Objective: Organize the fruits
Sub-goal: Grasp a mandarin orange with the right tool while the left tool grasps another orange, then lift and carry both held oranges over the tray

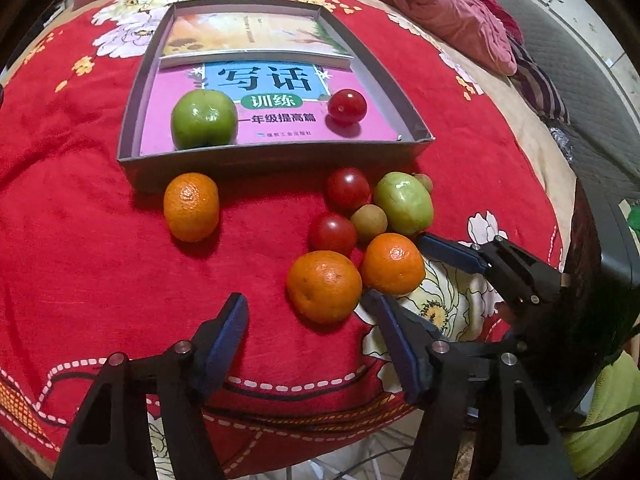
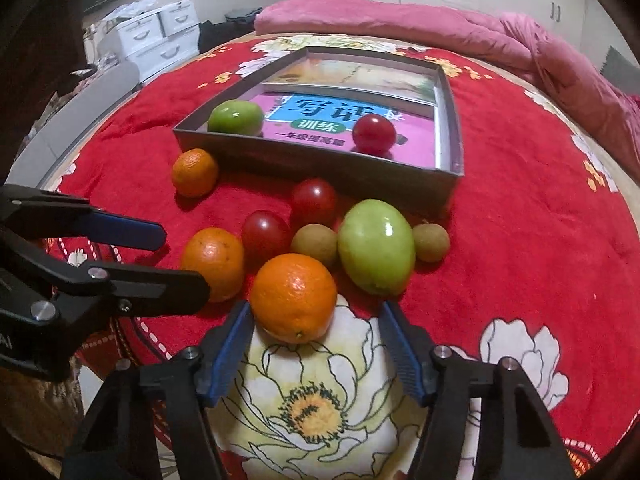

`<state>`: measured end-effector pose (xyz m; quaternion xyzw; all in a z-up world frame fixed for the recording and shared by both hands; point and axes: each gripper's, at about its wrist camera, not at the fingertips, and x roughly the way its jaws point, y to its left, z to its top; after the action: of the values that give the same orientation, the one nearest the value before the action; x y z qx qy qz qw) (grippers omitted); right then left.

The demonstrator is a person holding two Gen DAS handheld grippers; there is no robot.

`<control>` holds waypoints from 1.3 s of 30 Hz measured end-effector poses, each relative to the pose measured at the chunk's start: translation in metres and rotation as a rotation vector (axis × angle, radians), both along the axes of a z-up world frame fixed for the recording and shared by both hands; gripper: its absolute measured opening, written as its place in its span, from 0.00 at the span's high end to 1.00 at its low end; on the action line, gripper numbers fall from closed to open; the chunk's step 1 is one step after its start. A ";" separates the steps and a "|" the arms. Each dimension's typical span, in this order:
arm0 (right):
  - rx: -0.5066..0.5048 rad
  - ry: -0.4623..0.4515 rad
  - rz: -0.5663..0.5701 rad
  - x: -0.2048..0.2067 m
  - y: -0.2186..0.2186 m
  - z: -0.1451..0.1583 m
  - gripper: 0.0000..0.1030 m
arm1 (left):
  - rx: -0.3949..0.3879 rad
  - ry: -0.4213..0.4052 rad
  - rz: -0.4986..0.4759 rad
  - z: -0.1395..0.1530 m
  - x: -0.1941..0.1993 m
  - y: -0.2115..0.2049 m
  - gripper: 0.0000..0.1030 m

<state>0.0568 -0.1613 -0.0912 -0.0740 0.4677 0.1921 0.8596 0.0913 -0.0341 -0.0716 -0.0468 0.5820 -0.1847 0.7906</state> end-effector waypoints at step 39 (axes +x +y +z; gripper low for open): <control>0.124 -0.018 -0.003 -0.003 -0.018 0.014 0.60 | -0.041 0.037 -0.009 -0.010 0.011 -0.011 0.58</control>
<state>0.0542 -0.1798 -0.0773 -0.0215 0.4473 0.2187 0.8670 0.1020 -0.0446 -0.0813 -0.0637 0.5929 -0.1990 0.7777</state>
